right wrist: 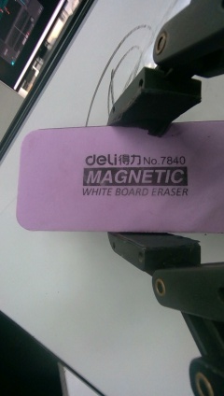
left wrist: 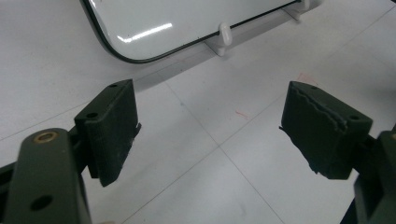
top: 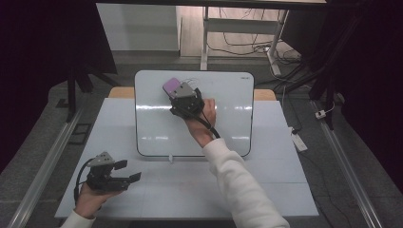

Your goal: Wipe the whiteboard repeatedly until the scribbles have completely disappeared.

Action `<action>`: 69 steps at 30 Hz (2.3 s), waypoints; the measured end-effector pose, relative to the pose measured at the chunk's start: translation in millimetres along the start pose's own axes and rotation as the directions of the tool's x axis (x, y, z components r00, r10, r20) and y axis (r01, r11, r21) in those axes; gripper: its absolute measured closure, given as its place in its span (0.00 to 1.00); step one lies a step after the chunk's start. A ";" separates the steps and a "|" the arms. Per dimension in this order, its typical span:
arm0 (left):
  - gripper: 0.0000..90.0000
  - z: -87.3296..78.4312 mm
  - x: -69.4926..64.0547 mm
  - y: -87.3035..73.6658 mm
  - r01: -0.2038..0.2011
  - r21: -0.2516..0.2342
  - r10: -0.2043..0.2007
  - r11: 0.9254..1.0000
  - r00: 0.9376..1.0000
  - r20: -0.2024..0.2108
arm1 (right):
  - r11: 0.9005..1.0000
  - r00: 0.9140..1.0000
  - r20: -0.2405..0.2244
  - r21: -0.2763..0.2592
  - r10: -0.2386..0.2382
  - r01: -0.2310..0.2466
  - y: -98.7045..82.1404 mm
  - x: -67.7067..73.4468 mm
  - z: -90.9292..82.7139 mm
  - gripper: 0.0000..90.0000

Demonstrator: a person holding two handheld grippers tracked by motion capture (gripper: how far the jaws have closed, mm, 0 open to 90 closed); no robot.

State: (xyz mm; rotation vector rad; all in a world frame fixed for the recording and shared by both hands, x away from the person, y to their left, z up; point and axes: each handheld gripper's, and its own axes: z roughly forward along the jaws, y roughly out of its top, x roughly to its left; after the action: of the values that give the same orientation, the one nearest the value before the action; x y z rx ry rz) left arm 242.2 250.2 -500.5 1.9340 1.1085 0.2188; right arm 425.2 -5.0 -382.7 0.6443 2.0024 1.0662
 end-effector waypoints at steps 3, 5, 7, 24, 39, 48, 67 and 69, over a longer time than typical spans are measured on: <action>0.22 -1.2 -0.4 -0.1 0.001 -0.006 -0.001 1.000 1.000 -0.002 | 0.999 0.997 0.063 0.018 0.036 -0.037 -4.5 -22.3 -9.1 0.45; 0.22 -2.0 0.0 0.0 0.004 -0.010 -0.004 1.000 1.000 -0.001 | 0.999 0.995 0.082 0.017 0.050 -0.051 -6.7 -29.5 -11.9 0.45; 0.22 -2.4 0.4 0.2 0.004 -0.011 -0.004 1.000 1.000 -0.004 | 0.997 0.990 0.121 0.025 0.072 -0.075 -11.6 -45.4 -18.8 0.45; 0.22 -2.0 1.2 -0.2 0.008 -0.010 -0.008 1.000 1.000 -0.007 | 0.999 1.000 0.018 0.037 -0.018 0.018 13.7 15.6 10.5 0.45; 0.22 -4.8 2.3 -0.4 0.011 -0.017 -0.012 1.000 1.000 -0.015 | 0.993 0.984 0.152 0.062 0.091 -0.101 -3.9 -53.0 -17.1 0.45; 0.22 -1.2 2.2 0.4 0.006 -0.007 -0.006 1.000 1.000 -0.008 | 0.996 0.994 0.102 0.084 0.024 -0.033 9.8 -23.2 -1.2 0.45; 0.22 -3.5 3.2 -0.8 0.012 -0.012 -0.012 1.000 1.000 -0.015 | 0.991 0.996 0.084 0.129 0.030 -0.041 2.4 -33.5 -11.7 0.45; 0.22 -3.2 2.8 -0.3 0.009 -0.011 -0.009 1.000 1.000 -0.017 | 0.991 0.994 0.100 0.125 0.038 -0.050 1.0 -40.0 -13.5 0.45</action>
State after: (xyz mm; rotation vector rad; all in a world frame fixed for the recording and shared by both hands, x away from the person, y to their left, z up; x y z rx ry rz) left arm 242.0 254.4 -499.5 1.9199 1.1248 0.2362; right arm 437.6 -39.4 -361.5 0.7958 1.9913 0.9196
